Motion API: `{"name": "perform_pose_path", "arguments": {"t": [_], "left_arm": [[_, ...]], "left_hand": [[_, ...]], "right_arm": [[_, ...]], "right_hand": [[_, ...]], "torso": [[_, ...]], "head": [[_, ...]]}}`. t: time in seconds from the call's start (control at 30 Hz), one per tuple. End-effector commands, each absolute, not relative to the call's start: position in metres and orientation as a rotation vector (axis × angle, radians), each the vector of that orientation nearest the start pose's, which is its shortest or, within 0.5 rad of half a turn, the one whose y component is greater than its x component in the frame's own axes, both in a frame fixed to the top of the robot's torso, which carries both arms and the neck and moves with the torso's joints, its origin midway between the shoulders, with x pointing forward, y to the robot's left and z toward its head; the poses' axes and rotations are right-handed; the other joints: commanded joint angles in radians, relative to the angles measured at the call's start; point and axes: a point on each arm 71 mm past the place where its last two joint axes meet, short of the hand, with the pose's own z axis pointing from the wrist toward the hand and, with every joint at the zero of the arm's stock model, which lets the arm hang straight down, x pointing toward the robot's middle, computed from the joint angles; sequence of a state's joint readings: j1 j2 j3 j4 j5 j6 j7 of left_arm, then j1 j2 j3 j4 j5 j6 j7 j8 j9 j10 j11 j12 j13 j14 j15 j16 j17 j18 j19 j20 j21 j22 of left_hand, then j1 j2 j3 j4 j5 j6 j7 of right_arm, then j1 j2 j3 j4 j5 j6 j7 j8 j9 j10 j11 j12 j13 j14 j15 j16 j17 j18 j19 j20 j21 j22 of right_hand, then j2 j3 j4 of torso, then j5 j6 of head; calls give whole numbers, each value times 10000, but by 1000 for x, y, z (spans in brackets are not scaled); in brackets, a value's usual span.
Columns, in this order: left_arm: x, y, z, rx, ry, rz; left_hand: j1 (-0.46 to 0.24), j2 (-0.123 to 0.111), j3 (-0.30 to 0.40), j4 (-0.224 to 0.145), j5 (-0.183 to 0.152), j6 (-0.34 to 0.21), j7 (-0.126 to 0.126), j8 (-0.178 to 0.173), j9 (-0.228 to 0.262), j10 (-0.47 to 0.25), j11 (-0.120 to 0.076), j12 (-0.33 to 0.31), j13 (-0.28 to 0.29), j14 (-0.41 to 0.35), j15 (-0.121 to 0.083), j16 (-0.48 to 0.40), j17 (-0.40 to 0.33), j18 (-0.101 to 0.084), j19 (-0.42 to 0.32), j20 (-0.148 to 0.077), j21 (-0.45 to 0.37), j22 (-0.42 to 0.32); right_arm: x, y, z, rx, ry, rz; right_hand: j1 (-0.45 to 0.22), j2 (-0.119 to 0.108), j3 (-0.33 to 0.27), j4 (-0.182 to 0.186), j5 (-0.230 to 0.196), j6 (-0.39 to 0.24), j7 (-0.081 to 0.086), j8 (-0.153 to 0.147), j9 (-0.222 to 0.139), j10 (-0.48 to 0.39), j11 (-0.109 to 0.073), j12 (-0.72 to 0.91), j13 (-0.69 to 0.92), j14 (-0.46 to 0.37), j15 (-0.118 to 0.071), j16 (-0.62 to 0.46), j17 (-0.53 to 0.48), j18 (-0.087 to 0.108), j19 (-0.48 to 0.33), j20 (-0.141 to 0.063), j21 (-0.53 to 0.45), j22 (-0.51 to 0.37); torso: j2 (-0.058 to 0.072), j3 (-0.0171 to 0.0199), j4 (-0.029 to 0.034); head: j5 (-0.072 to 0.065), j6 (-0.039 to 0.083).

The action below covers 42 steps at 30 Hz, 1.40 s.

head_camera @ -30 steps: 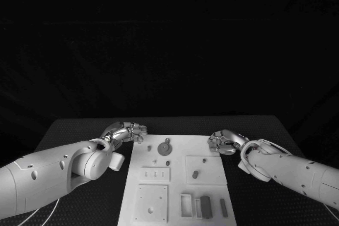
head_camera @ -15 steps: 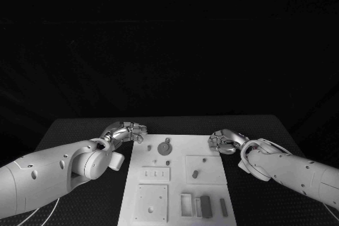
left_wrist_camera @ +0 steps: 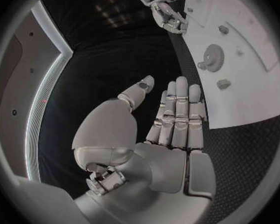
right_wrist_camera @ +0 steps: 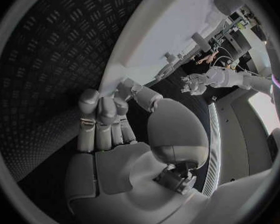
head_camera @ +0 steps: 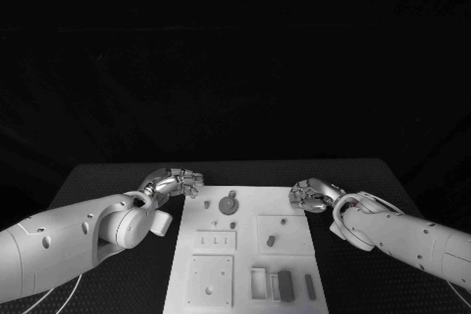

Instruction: Assemble the parts on the task board

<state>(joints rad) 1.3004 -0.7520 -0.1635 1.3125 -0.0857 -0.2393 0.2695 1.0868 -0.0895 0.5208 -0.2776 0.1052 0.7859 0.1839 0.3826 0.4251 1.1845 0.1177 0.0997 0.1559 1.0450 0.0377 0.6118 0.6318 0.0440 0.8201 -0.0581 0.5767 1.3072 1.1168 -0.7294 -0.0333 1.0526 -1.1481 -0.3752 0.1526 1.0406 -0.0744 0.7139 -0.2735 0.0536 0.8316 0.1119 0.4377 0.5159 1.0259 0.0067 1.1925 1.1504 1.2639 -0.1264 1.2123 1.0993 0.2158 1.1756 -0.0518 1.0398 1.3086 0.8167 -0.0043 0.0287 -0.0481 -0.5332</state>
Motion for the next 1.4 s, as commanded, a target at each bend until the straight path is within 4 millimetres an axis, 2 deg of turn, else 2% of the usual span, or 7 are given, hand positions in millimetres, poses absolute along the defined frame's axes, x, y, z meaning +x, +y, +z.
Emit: {"name": "perform_pose_path", "arguments": {"t": [0.03, 0.33, 0.6, 0.73, 1.0, 1.3, 1.4], "left_arm": [[528, 222, -188, -10078, 15887, -13762], [529, 223, -188, -10063, 15901, -13781], [528, 222, -188, -9909, 15998, -13850], [528, 222, -188, -9834, 16058, -13867], [528, 216, -188, -9792, 16357, -13907], [530, 197, -190, -9512, 16924, -13881], [530, 190, -192, -9264, 17314, -13622]], "left_hand": [[-91, 15, -8, -42, -31, 5, 15, -37, 15, -6, 2, -57, 7, -60, 3, 5, -10, 95, -60, -29, 32, 15], [-86, 17, -6, -44, -30, 7, 10, -39, 19, -3, -5, -60, 9, -60, 3, 5, -10, 96, -61, -29, 33, 14], [-148, 83, -19, -21, -35, 285, -106, 57, 115, 355, -105, 76, 109, -81, 13, -3, -20, 89, -87, -20, 42, 4], [-243, 147, -37, 8, -39, 514, -212, 124, 170, 607, -212, 167, 174, -90, 20, -8, -27, 87, -102, -14, 46, -5], [-488, 230, -94, 85, -41, 771, -311, 141, 210, 875, -328, 229, 243, -87, 20, -7, -34, 88, -113, -10, 56, -20], [-616, 217, -132, 135, -67, 767, -306, 90, 199, 953, -360, 244, 265, -87, 18, -8, -37, 91, -113, -14, 60, -26], [-831, 208, -185, 270, -109, 817, -317, 66, 202, 1056, -404, 275, 297, -89, 20, -11, -42, 91, -118, -13, 61, -35]], "right_arm": [[538, -288, -248, 1813, 16724, 6071], [536, -285, -245, 2166, 16422, 6097], [532, -283, -242, 2291, 16237, 5973], [529, -279, -237, 2210, 16200, 6024], [527, -257, -220, 2090, 16559, 6248], [521, -226, -202, 1886, 16080, 6459], [516, -211, -195, 1533, 15913, 6508]], "right_hand": [[-16, 136, -11, -83, -50, 1990, -321, 90, 109, -328, -340, 69, 39, -18, -63, 53, 14, 460, 66, -2, 29, 137], [-74, 170, 77, -124, -49, 1918, -339, 220, 410, -388, -357, 148, 130, -36, -79, 46, 32, 460, 40, -12, 25, 142], [-97, -123, 808, -33, -52, 1838, -339, 334, 867, -422, -371, 261, 227, -23, -85, 40, 55, 460, 76, -41, 28, 135], [-115, -162, 929, -21, -49, 1832, -346, 341, 946, -418, -367, 279, 238, -13, -93, 41, 60, 460, 99, -55, 40, 136], [-152, -211, 1067, -6, -49, 1826, -349, 343, 1054, -409, -370, 339, 273, 4, -95, 51, 72, 460, 126, -72, 54, 138], [-232, -219, 1199, 60, -50, 1736, -324, 340, 1265, -514, -342, 476, 368, -85, -67, 64, 119, 460, 40, -66, 55, 162], [-214, -271, 1276, 67, -39, 1748, -332, 362, 1359, -523, -344, 557, 410, -92, -69, 87, 139, 460, 38, -68, 72, 169]], "torso": [[2, 3, -4], [-3, 7, -7], [-4, 7, -18], [-13, 2, -31], [-28, -2, 3], [-137, 1, -25], [-172, 3, -37]], "head": [[-12, -4], [-17, -15], [-19, -6], [-21, 21], [-45, 113], [-7, 156], [6, 169]]}}
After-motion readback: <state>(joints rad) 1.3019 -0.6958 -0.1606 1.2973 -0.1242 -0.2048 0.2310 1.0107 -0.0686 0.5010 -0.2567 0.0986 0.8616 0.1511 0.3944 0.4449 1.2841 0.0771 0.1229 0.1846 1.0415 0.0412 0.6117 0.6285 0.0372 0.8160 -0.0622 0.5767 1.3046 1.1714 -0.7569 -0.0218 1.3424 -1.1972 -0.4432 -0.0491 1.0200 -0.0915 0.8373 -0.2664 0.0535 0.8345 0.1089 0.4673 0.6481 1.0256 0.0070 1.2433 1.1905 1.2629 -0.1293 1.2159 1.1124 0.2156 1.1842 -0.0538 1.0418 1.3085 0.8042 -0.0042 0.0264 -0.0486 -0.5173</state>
